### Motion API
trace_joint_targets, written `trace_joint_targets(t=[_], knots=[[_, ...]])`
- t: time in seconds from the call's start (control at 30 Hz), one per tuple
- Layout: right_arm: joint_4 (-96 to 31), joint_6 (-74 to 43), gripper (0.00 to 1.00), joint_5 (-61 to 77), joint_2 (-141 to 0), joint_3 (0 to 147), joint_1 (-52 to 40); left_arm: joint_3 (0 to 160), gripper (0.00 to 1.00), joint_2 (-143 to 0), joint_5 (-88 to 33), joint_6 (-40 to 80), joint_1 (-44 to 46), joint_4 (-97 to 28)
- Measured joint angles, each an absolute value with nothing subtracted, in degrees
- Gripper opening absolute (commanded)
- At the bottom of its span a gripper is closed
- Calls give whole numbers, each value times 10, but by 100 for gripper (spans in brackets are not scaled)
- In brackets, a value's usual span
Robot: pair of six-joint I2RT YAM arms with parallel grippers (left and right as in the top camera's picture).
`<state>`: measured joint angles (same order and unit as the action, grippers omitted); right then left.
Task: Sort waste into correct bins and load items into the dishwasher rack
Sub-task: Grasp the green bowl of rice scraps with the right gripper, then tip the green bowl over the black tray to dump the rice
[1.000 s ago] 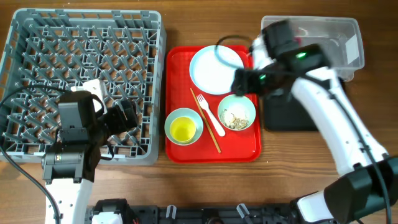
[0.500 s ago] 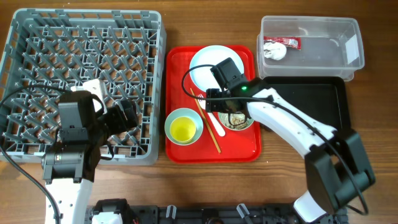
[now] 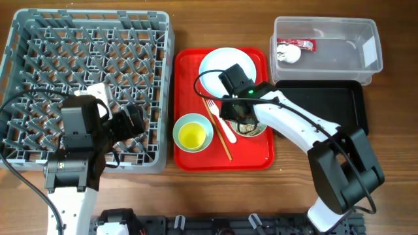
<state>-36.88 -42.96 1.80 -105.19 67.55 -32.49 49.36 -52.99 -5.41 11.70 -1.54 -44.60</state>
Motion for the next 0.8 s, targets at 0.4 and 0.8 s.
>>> trace_joint_targets(t=[0.4,0.8], knots=[[-396,-442,8,10,-1059,675,-325,494,100,-530,-54,117,-15,-446],[-435,-387,4,3,-1028,686,-325,494,100,-530,-54,117,-15,-446]])
